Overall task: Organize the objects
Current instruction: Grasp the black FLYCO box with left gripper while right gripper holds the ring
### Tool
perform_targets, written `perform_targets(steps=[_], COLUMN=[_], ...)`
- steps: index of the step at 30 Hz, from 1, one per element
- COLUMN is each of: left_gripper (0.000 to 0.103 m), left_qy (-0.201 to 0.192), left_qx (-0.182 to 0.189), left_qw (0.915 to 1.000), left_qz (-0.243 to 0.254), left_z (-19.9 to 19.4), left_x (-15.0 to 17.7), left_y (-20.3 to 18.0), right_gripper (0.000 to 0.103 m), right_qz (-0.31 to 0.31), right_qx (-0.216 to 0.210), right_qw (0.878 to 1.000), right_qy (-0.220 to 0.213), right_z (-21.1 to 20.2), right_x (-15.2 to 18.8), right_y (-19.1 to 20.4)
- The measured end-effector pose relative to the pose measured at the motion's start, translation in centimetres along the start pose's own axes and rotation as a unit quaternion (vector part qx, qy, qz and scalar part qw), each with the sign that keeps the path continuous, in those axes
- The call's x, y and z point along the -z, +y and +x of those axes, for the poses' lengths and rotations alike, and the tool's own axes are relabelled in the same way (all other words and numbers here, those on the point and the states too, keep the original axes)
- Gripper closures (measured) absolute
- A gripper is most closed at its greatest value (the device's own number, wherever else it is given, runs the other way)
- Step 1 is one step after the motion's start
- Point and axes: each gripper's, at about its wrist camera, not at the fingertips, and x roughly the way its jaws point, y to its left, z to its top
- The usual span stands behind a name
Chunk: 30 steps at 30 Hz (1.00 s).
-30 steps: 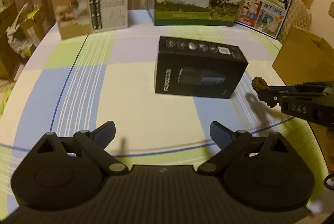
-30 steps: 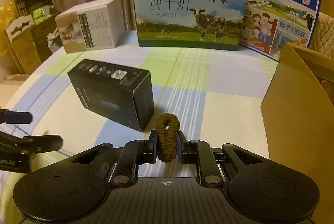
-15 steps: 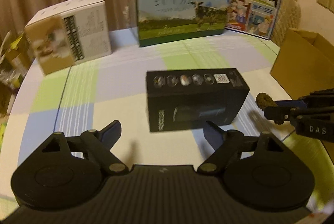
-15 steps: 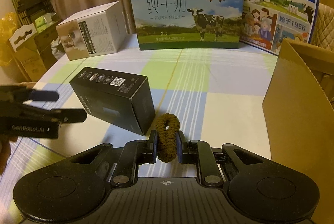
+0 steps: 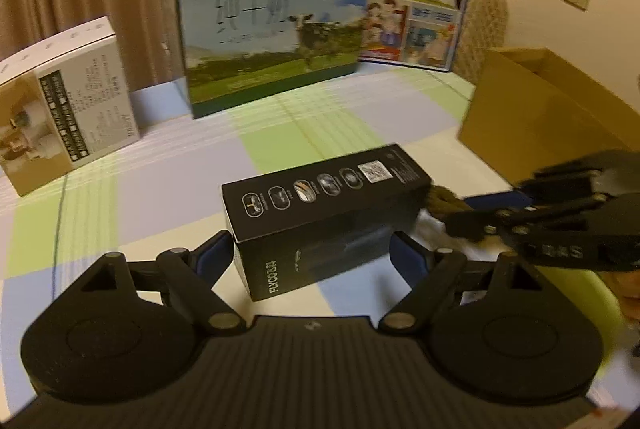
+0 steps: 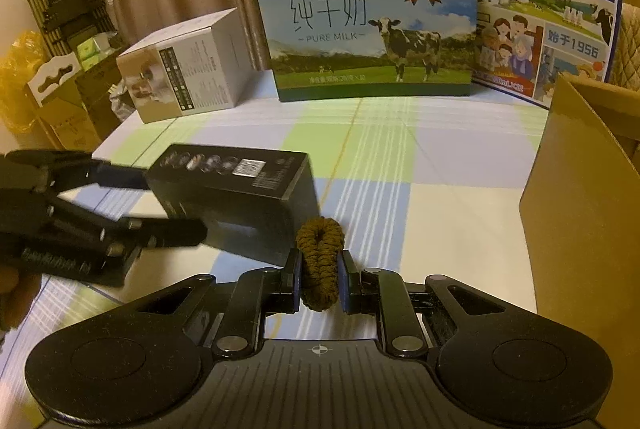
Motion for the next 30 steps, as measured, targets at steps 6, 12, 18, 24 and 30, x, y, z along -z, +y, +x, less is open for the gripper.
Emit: perform_targets(steps=[6, 12, 18, 24, 30], left_gripper=[0.021, 0.015, 0.018, 0.038, 0.059], left_qy=[-0.006, -0.006, 0.037, 0.098, 0.132], left_qx=[0.033, -0.04, -0.025, -0.014, -0.028], left_qw=[0.9994, 0.9949, 0.9904, 0.9788, 0.9776], left_qz=[0.013, 0.092, 0.131, 0.179, 0.161], left_z=[-2.2, -2.5, 0.2, 3.1, 2.8], left_x=[1.0, -1.0, -3.2, -4.3, -4.2], left_y=[-2.0, -2.2, -2.3, -3.8, -4.3], right_gripper=[0.089, 0.089, 0.089, 0.089, 0.089], right_qz=[0.018, 0.025, 0.038, 0.044, 0.05], right_qx=[0.016, 0.025, 0.037, 0.044, 0.04], right_qw=[1.0, 0.999, 0.999, 0.998, 0.998], right_qy=[-0.005, -0.003, -0.004, 0.004, 0.011], right_z=[-0.6, -1.0, -1.2, -1.2, -1.7], right_x=[-0.1, 0.0, 0.2, 0.6, 1.2], right_y=[-1.0, -1.3, -1.6, -2.1, -2.1])
